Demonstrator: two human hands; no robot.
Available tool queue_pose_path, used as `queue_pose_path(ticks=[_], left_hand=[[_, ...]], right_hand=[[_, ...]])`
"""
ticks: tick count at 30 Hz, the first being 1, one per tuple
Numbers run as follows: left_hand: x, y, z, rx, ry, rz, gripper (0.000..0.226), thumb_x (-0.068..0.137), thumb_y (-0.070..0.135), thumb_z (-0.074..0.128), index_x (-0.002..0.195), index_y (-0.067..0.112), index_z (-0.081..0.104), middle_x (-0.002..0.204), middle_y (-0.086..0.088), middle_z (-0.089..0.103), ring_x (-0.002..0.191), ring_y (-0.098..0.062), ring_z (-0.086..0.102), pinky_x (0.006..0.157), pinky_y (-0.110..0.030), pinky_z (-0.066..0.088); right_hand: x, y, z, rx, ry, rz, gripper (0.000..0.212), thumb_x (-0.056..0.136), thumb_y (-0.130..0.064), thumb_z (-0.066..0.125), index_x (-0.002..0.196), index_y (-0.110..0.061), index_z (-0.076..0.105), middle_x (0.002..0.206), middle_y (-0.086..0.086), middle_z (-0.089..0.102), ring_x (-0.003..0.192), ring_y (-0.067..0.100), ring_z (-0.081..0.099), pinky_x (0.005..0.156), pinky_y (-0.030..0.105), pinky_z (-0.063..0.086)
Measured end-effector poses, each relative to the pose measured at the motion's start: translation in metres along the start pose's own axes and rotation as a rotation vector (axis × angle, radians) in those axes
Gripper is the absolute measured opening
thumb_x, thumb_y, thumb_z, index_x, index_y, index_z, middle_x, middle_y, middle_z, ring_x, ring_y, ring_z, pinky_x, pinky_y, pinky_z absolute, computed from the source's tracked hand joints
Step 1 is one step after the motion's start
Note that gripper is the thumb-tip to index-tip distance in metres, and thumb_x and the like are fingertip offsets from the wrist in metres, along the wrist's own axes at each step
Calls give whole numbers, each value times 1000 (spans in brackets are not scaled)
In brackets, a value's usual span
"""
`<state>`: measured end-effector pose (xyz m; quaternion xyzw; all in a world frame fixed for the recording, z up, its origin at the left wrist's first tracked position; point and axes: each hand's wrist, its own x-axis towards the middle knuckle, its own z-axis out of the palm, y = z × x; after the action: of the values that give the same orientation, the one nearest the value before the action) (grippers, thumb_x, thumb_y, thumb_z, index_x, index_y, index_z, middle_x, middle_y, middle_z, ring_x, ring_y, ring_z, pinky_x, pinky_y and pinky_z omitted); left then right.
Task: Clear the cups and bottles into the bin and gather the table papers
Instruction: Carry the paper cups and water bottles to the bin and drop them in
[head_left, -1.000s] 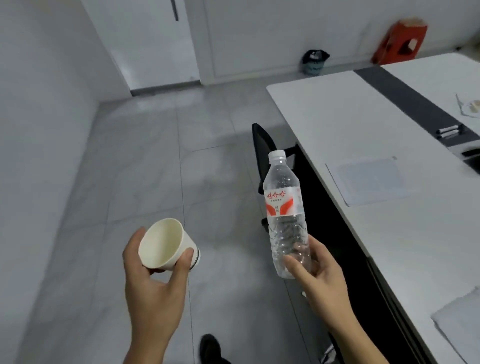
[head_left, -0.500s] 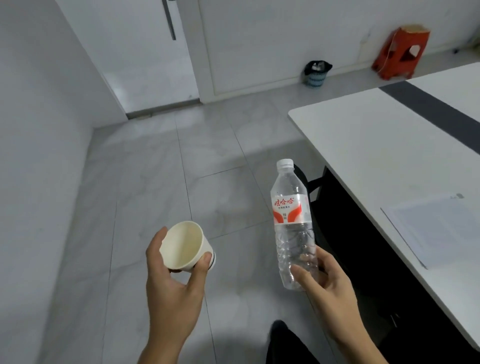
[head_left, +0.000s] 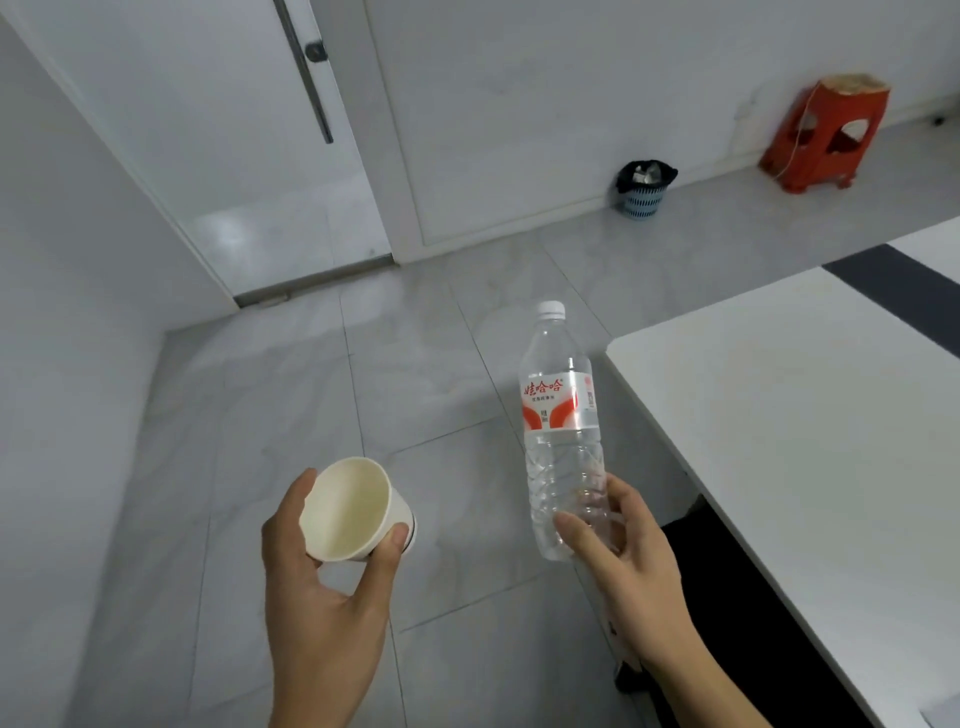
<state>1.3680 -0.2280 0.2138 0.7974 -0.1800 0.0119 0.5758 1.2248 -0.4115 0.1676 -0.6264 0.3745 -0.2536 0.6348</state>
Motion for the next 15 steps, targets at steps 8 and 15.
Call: queue_pose_path(ticks=[8, 15], left_hand=[[201, -59, 110, -42, 3, -84, 79, 63, 40, 78, 131, 52, 40, 125, 32, 47, 111, -26, 60, 81, -22, 45], [421, -40, 230, -66, -242, 69, 78, 69, 39, 78, 136, 47, 40, 126, 31, 46, 112, -10, 56, 83, -18, 46]], right_hand=[[208, -2, 62, -31, 36, 29, 51, 76, -39, 78, 123, -34, 59, 108, -22, 71, 98, 4, 70, 75, 20, 56], [393, -60, 94, 24, 227, 22, 52, 72, -43, 82, 118, -35, 60, 100, -12, 75, 91, 3, 71, 70, 16, 56]])
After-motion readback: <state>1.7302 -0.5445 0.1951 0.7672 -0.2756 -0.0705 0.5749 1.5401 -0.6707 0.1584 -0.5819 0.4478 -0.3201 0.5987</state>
